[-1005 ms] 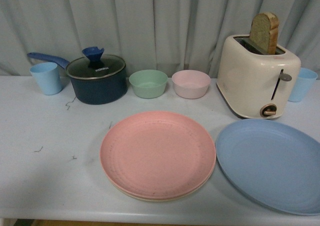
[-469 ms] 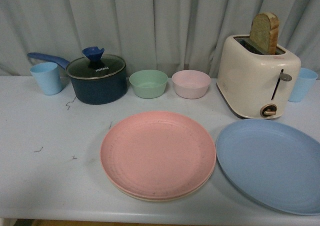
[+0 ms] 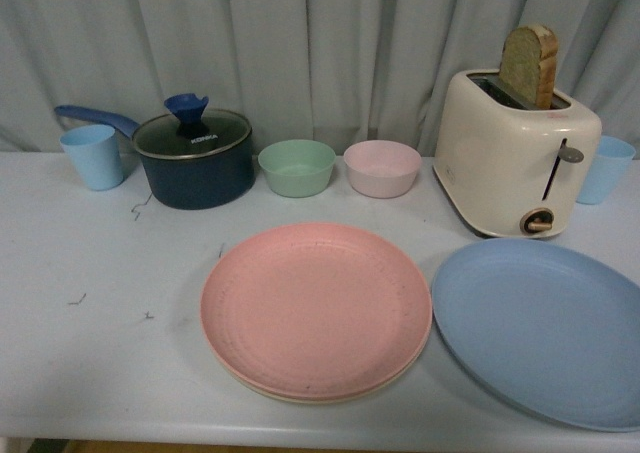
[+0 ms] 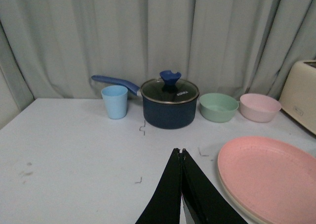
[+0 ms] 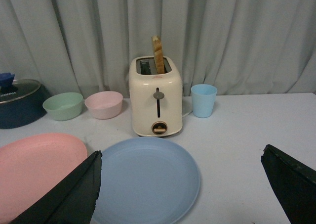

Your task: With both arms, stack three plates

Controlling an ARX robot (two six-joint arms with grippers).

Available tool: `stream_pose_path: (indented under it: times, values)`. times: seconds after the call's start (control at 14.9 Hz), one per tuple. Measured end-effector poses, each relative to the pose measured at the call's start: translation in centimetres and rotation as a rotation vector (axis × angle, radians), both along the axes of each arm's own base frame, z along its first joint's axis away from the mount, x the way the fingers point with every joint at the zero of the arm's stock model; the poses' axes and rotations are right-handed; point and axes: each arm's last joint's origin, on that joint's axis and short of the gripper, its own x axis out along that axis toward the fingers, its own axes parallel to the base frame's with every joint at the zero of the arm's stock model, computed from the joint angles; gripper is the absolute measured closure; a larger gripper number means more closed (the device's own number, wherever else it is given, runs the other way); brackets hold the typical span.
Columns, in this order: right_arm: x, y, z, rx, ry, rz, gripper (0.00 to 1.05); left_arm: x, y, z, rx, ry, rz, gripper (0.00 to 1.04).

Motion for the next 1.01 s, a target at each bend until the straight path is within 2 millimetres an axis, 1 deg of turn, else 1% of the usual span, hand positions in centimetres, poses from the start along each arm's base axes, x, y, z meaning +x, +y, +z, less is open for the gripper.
stream_pose_path:
  times: [0.13, 0.27, 0.34, 0.4, 0.47, 0.6, 0.67, 0.74, 0.87, 0.94, 1.01]
  values:
    - [0.0, 0.0, 0.0, 0.000, 0.000, 0.000, 0.06, -0.5, 0.0, -0.5, 0.000, 0.045, -0.002, 1.03]
    - [0.0, 0.0, 0.0, 0.000, 0.000, 0.000, 0.06, -0.9, 0.0, -0.4, 0.000, 0.024, 0.000, 1.03]
    - [0.0, 0.0, 0.0, 0.000, 0.000, 0.000, 0.06, -1.0, 0.0, 0.0, 0.000, -0.021, -0.002, 1.03]
    - [0.0, 0.0, 0.0, 0.000, 0.000, 0.000, 0.06, -0.9, 0.0, -0.3, 0.000, 0.007, 0.000, 1.03]
    - [0.0, 0.0, 0.0, 0.000, 0.000, 0.000, 0.06, -0.9, 0.0, -0.3, 0.000, 0.005, 0.000, 0.96]
    - [0.0, 0.0, 0.0, 0.000, 0.000, 0.000, 0.06, -0.9, 0.0, -0.2, 0.000, 0.001, 0.000, 0.71]
    - [0.0, -0.1, -0.2, -0.022, 0.163, 0.057, 0.06, -0.9, 0.0, -0.2, 0.000, 0.001, 0.002, 0.58]
    - [1.3, -0.5, 0.3, -0.016, 0.357, 0.111, 0.06, -0.9, 0.0, -0.2, 0.000, 0.000, -0.003, 0.46]
    - [6.1, -1.6, 2.8, -0.015, 0.469, 0.135, 0.06, -0.9, 0.0, -0.2, 0.000, 0.002, 0.000, 0.21]
    - [8.6, -2.1, 3.1, -0.023, 0.510, 0.126, 0.06, -0.9, 0.0, -0.2, 0.000, 0.001, 0.000, 0.08]
    - [11.4, -3.1, 2.5, -0.015, 0.608, 0.099, 0.06, -0.9, 0.0, -0.2, 0.000, 0.001, 0.000, 0.06]
